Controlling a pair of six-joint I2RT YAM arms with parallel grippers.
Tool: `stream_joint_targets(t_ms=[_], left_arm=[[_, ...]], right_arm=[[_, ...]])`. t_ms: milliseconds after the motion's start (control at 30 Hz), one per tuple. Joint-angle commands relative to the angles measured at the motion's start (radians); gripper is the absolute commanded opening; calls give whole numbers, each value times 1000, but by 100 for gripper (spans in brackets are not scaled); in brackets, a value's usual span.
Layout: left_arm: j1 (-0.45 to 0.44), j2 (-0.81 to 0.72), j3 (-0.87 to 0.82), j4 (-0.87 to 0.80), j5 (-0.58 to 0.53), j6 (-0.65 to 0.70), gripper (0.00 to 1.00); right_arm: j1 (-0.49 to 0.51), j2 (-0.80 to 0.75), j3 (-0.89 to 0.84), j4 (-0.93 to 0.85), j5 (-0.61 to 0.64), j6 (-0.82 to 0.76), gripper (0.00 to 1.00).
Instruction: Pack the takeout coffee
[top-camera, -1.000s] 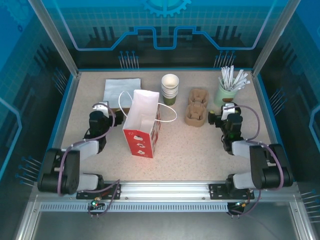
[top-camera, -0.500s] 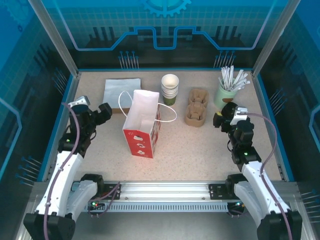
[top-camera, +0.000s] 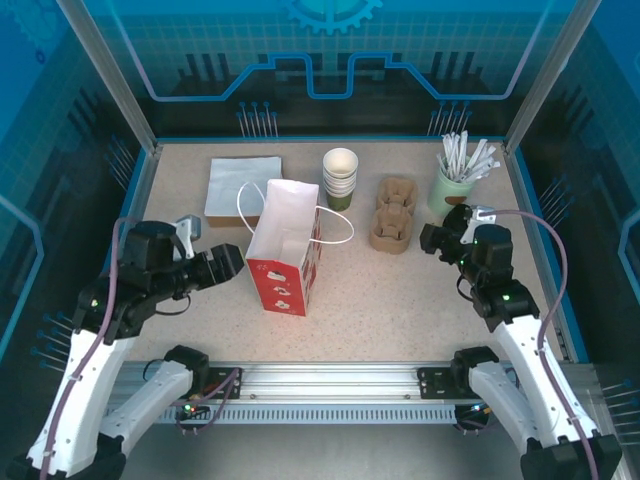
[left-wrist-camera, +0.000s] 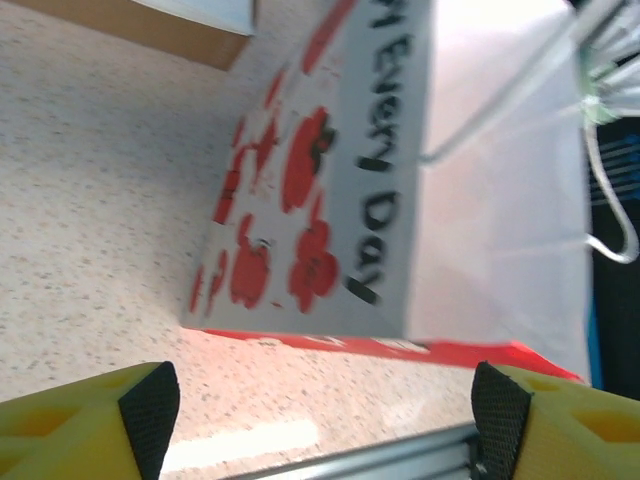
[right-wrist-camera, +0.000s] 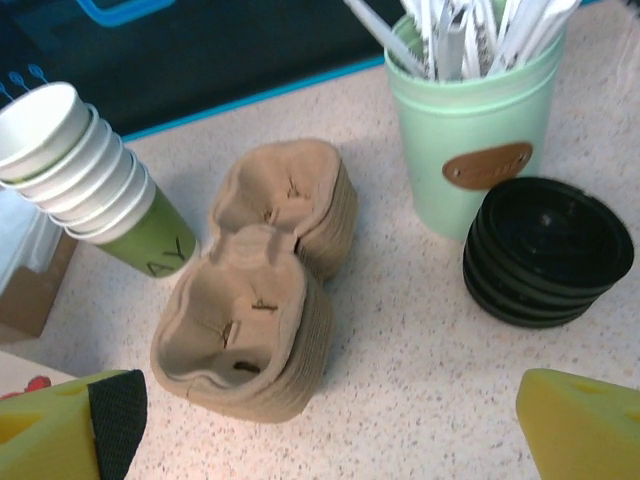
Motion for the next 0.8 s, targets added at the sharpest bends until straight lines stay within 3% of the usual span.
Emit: stream_joint_targets(t_ms=[0, 267, 433, 767], left_arm=[[-34, 20, 38, -12, 55, -28, 79], [-85, 203, 103, 115, -37, 69, 80], [-90, 280, 118, 124, -98, 124, 74], [-92, 336, 108, 192, -132, 173, 31]], right_arm=[[40, 14, 42, -32, 16, 26, 98], [80, 7, 45, -37, 70, 22, 98], [80, -5, 38, -33, 84, 20, 98], [80, 2, 36, -24, 81, 19, 98]])
